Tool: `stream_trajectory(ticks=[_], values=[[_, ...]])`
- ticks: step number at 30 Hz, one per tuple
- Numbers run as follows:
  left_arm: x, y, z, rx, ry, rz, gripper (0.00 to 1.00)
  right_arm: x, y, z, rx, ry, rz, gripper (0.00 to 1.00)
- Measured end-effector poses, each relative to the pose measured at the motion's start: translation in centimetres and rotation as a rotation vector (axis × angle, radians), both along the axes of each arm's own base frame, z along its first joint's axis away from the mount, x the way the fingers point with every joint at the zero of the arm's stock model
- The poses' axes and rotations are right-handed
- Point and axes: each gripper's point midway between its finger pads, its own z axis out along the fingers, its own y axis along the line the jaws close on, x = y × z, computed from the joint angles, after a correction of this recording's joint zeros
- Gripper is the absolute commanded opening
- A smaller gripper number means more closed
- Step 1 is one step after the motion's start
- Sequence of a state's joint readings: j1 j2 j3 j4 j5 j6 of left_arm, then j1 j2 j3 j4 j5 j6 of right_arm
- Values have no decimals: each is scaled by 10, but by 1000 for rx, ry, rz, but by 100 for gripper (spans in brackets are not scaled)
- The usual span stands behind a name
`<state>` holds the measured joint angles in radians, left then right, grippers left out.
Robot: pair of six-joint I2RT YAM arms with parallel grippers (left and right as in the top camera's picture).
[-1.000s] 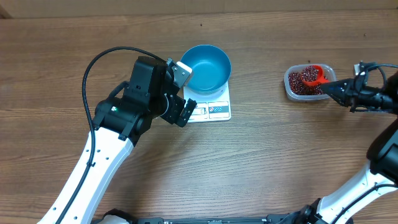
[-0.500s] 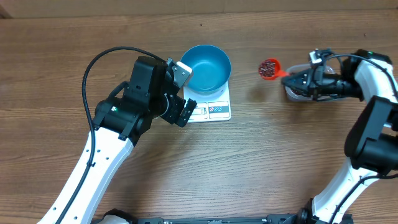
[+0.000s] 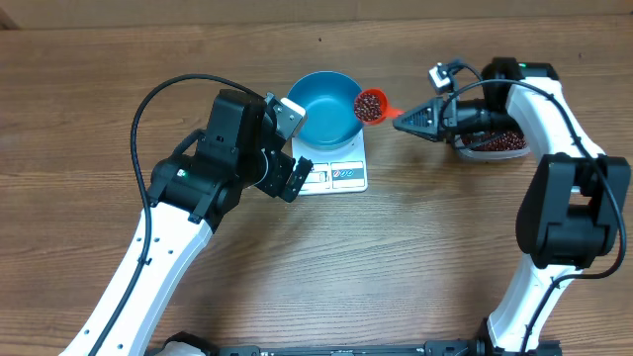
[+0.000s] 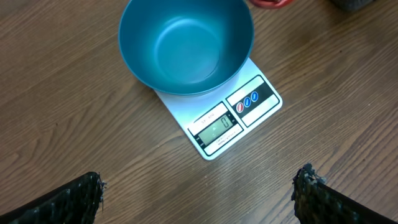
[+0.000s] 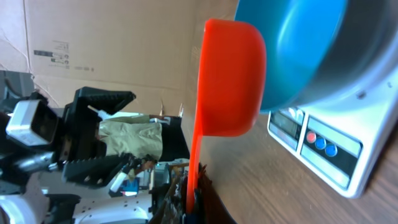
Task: Scoop item into bowl and weigh 150g on scale
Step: 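Carry the filled scoop left with the right gripper over the teal bowl, then tip the scoop with the right gripper to pour beans into the bowl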
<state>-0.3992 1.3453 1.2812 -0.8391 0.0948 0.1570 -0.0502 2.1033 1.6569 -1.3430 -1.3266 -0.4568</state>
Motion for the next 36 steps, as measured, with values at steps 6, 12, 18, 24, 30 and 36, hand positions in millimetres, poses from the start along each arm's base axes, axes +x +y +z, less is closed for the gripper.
stream_trajectory(ticks=[6, 12, 18, 24, 30, 36], values=[[0, 0, 0, 0, 0, 0, 100, 8, 22, -11, -69, 8, 27, 4], [0, 0, 0, 0, 0, 0, 100, 13, 42, -23, -222, 36, 37, 4], [0, 0, 0, 0, 0, 0, 100, 21, 52, -27, -377, 11, 25, 4], [0, 0, 0, 0, 0, 0, 100, 26, 57, -38, -534, -30, 17, 4], [0, 0, 0, 0, 0, 0, 99, 26, 68, -49, -695, -100, 28, 4], [0, 0, 0, 0, 0, 0, 100, 34, 81, -53, -790, -203, 25, 4]])
